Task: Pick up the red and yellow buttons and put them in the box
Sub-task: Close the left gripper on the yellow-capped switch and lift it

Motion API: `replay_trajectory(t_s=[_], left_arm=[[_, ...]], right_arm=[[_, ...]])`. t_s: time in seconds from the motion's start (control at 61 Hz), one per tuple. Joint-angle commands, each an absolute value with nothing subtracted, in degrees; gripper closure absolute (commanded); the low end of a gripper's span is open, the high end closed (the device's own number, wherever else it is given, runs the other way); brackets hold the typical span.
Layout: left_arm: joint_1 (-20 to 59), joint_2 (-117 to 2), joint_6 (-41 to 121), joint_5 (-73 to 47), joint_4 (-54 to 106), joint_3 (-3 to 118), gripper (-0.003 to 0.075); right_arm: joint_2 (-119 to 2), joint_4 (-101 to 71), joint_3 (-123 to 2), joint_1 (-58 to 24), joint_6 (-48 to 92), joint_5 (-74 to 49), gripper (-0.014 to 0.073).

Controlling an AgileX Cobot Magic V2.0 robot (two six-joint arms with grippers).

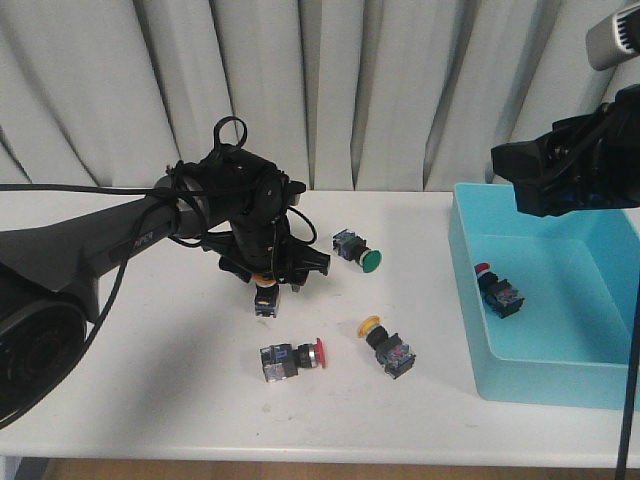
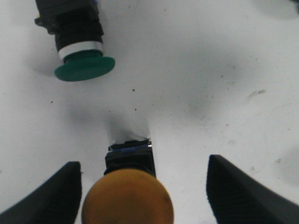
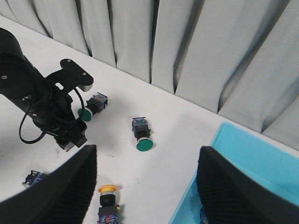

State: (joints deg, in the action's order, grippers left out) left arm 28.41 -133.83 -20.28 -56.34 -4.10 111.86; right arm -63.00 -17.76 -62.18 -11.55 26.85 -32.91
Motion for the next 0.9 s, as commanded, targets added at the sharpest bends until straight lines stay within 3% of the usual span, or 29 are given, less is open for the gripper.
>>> replay_trajectory(t_s=[0.0,0.246,0.377,0.541,0.689,0.886], left_arm=[[28.4,-129.9,-20.4,-54.9,-3.7,113.4,0.0285],[28.4,-129.9,-20.4,-55.0,-3.7,113.4,0.0595],[28.4,-129.8,-20.4,-58.6,-3.7,115.9,0.0724],[28.4,-128.9,-17.8,-65.9,-2.2,122.6,0.0728],[28.4,-124.2,-16.7,-63.0,6.0,123.6,0.0728],[28.4,-119.0,-7.8,-62.1,20.0,123.6,0.0728]], right_arm=[[-62.0,-18.5,-63.6,-11.7,26.7,-29.5,0.0134],[-62.0,-18.5,-63.6,-11.7,26.7,-29.5,0.0134],[-62.0,-18.4,-62.9,-11.7,29.4,-29.1,0.0134],[-62.0,-19.1,-57.0,-11.7,34.5,-21.3,0.0134],[-62.1,-22.9,-50.9,-11.9,39.4,-12.9,0.0134],[-63.9,-26.9,-46.8,-19.0,49.1,-8.2,0.0134]])
